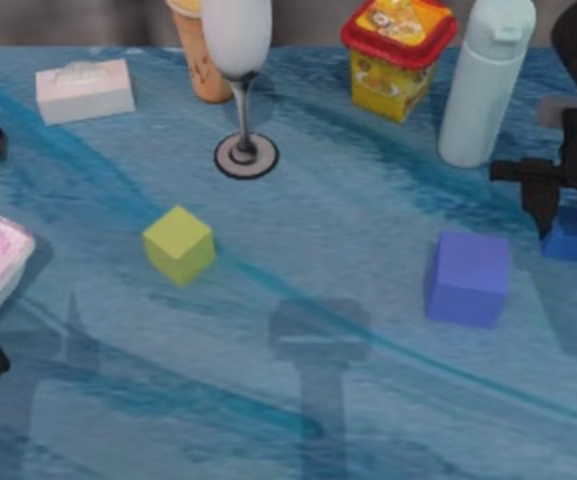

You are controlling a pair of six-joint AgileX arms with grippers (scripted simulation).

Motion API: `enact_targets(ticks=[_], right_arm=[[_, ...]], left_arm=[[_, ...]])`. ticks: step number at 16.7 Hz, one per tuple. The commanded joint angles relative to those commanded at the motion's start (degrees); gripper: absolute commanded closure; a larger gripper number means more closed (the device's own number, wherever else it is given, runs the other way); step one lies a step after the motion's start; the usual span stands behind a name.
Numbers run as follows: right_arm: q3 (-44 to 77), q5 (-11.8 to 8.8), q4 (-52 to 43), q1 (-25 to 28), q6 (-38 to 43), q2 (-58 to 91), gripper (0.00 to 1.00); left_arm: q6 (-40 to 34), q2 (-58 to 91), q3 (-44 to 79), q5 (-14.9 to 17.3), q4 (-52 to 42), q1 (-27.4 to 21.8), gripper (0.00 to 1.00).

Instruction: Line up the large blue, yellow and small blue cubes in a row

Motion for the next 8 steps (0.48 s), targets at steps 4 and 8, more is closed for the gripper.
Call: enact_targets(ticks=[4, 8], right_arm=[[-4.2, 0.2, -0.4, 12.6, 8.2, -4.0, 1.00], [-8.0, 0.5, -0.6, 24.4, 15.9, -8.0, 1.00]], left_arm=[[0.0, 0.0, 0.0, 0.0, 0.0, 0.0, 0.00], [0.0, 0.0, 0.0, 0.0, 0.0, 0.0, 0.00]])
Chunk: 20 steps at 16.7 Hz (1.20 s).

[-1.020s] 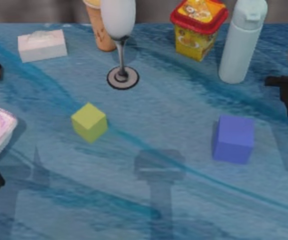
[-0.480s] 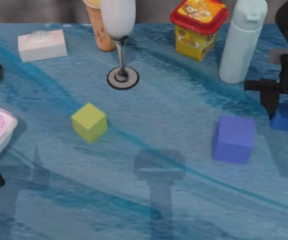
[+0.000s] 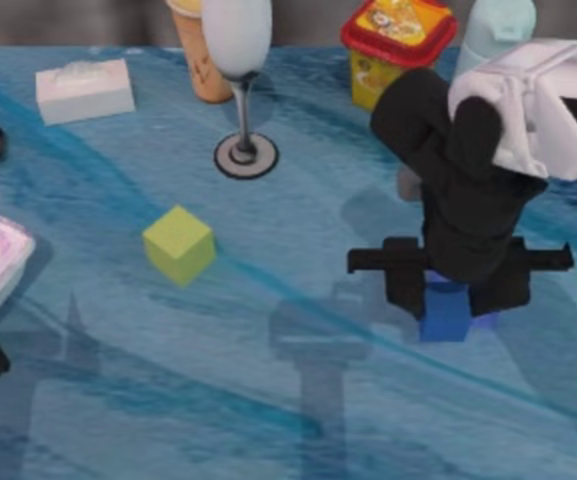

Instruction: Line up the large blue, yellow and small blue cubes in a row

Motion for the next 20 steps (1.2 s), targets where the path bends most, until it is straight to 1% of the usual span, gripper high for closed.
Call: enact_targets(ticks=[2, 7, 9, 15, 20], right_arm=[[-1.1, 0.1, 0.1, 2.6, 2.0, -1.3, 1.00], [-1.2, 0.0, 0.4, 2.8, 2.4, -1.3, 1.00], [-2.6, 0.1, 2.5, 2.9, 2.4, -0.5, 1.00], [-9.8, 0.1, 14.2, 3.2, 2.7, 3.9, 1.00], [-10.4, 0.2, 15.2, 3.3, 2.7, 4.3, 1.00]], left_arm=[[0.0, 0.0, 0.0, 0.0, 0.0, 0.0, 0.00], [0.0, 0.0, 0.0, 0.0, 0.0, 0.0, 0.00], [0.0, 0.0, 0.0, 0.0, 0.0, 0.0, 0.00], [0.0, 0.0, 0.0, 0.0, 0.0, 0.0, 0.00], [0.0, 0.0, 0.0, 0.0, 0.0, 0.0, 0.00]])
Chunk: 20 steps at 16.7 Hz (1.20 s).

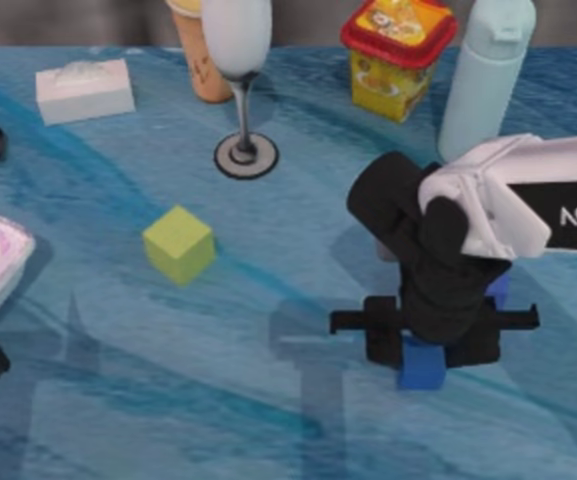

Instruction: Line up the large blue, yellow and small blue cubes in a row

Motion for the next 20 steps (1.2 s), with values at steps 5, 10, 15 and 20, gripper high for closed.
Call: enact_targets(ticks=[5, 10, 15, 20], right_arm=[[0.0, 0.0, 0.0, 0.0, 0.0, 0.0, 0.62], [0.0, 0.0, 0.0, 0.0, 0.0, 0.0, 0.25], [0.0, 0.0, 0.0, 0.0, 0.0, 0.0, 0.00], [0.0, 0.0, 0.0, 0.0, 0.0, 0.0, 0.00]], left_arm=[[0.0, 0.0, 0.0, 0.0, 0.0, 0.0, 0.00], [0.0, 0.0, 0.0, 0.0, 0.0, 0.0, 0.00], [0.0, 0.0, 0.0, 0.0, 0.0, 0.0, 0.00], [0.0, 0.0, 0.0, 0.0, 0.0, 0.0, 0.00]])
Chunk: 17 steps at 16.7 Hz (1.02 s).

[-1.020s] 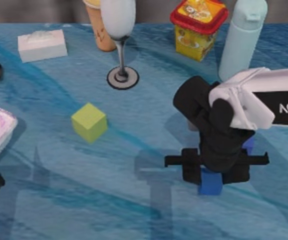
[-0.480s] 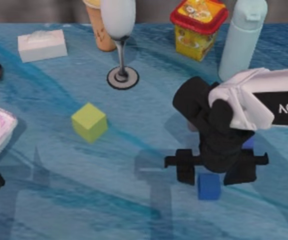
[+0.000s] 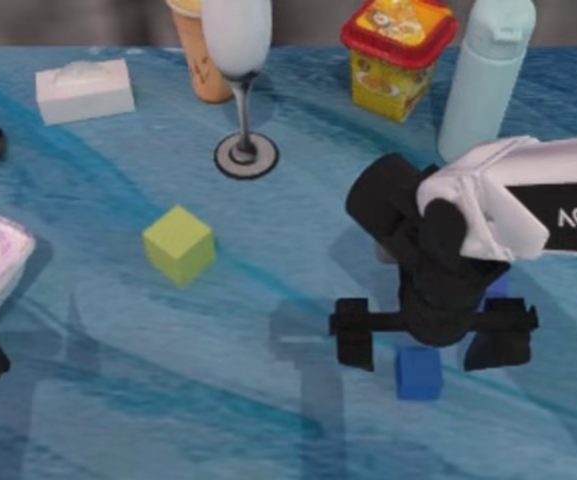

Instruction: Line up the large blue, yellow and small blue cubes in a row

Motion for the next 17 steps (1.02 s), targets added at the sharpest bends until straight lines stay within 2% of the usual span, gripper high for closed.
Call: enact_targets(ticks=[4, 11, 17], right_arm=[[0.7, 0.0, -1.0, 0.1, 0.0, -0.4, 0.00], [8.1, -0.1, -14.2, 0.7, 0.2, -5.8, 0.00], [8.5, 0.0, -14.8, 0.4, 0.1, -6.1, 0.00]], left_arm=[[0.0, 0.0, 0.0, 0.0, 0.0, 0.0, 0.00], [0.0, 0.0, 0.0, 0.0, 0.0, 0.0, 0.00], [0.0, 0.0, 0.0, 0.0, 0.0, 0.0, 0.00]])
